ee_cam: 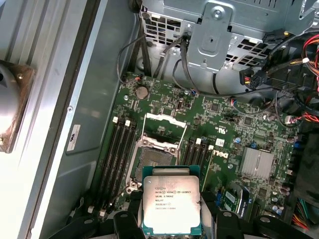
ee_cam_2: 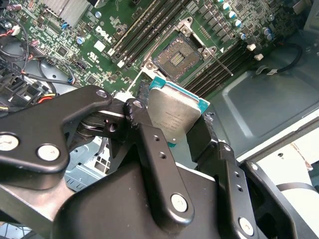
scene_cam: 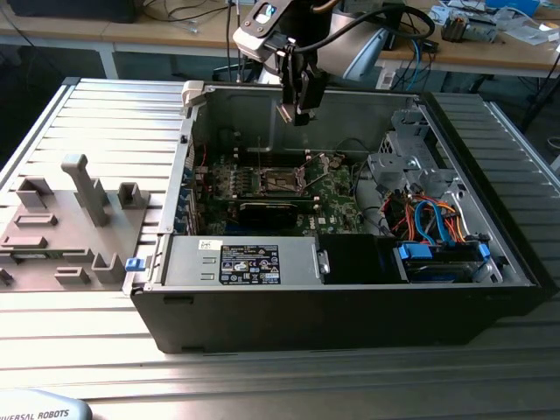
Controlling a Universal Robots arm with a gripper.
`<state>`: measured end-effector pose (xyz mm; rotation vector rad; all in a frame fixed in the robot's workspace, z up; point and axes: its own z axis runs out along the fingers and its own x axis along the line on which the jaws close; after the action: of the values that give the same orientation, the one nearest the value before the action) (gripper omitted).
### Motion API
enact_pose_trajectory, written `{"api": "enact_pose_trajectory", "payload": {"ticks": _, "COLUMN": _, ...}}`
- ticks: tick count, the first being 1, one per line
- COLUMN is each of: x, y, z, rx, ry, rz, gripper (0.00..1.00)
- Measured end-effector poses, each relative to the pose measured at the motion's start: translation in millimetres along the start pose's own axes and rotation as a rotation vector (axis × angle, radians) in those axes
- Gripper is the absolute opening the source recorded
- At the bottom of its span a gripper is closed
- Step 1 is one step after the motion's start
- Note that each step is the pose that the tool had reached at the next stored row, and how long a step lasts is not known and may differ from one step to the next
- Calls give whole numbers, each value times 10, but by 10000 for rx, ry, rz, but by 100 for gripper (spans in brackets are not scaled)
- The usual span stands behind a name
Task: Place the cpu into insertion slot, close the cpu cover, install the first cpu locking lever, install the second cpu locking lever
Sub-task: 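Place the cpu into insertion slot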
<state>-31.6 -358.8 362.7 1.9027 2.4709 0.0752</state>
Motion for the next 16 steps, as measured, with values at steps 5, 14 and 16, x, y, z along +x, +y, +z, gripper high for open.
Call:
{"api": "enact_pose_trajectory", "payload": {"ticks": 5, "x": 0, "y": 0, "z": 0, "rx": 0, "ry": -1, "rz": 20, "gripper": 54}}
{"api": "enact_pose_trajectory", "payload": {"ticks": 14, "x": 0, "y": 0, "z": 0, "rx": 0, "ry": -4, "rz": 69, "gripper": 54}}
{"api": "enact_pose_trajectory", "payload": {"ticks": 16, "x": 0, "y": 0, "z": 0, "rx": -1, "ry": -4, "rz": 80, "gripper": 54}}
